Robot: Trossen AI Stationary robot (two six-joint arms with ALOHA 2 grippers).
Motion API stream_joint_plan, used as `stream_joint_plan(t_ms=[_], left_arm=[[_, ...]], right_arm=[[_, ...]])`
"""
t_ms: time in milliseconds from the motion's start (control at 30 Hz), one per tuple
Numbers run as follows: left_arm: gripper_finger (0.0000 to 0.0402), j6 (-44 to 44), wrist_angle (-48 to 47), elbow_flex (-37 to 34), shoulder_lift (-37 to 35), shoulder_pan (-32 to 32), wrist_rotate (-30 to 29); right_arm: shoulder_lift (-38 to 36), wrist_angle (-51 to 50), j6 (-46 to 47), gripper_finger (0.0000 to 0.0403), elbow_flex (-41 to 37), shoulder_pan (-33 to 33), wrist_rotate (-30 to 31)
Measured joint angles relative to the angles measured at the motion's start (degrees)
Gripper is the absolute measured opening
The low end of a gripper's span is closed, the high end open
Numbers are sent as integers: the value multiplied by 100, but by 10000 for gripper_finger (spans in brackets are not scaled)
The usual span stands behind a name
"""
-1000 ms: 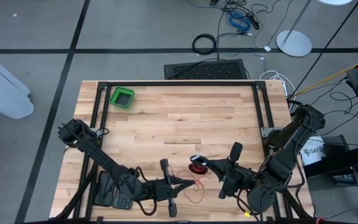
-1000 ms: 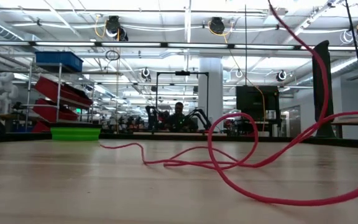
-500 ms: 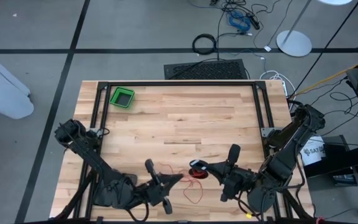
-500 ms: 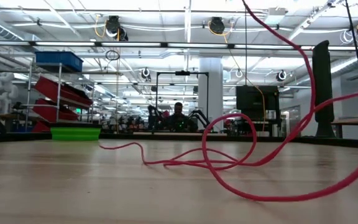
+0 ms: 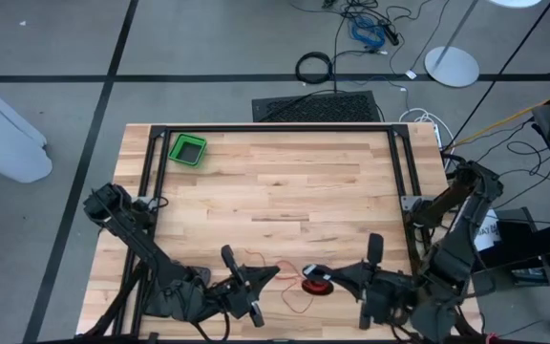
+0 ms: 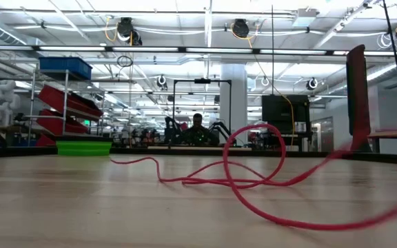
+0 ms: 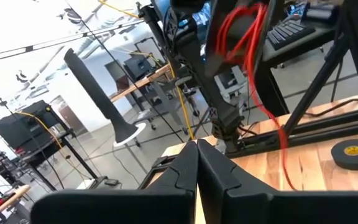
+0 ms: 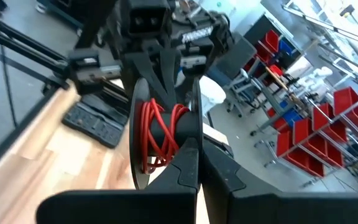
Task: Coil cords
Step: Coil the red wire into the spool
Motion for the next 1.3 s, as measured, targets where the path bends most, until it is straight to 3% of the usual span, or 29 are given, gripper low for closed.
stream_joint_plan(t_ms=[500,833,1000,1300], left_arm=[[18,0,-290,0,2,-65,254],[20,-915,-520,0,33,15,1793],[57,-1557,-1212,0,42,106,2125],[139,-1668,-1249,0,263,266,2183]], right_arm=[[4,-14,10,0,171,365,43],[4,-6,-9,0,171,355,76],[4,-4,-13,0,171,355,74],[4,-4,-58,0,167,355,74]])
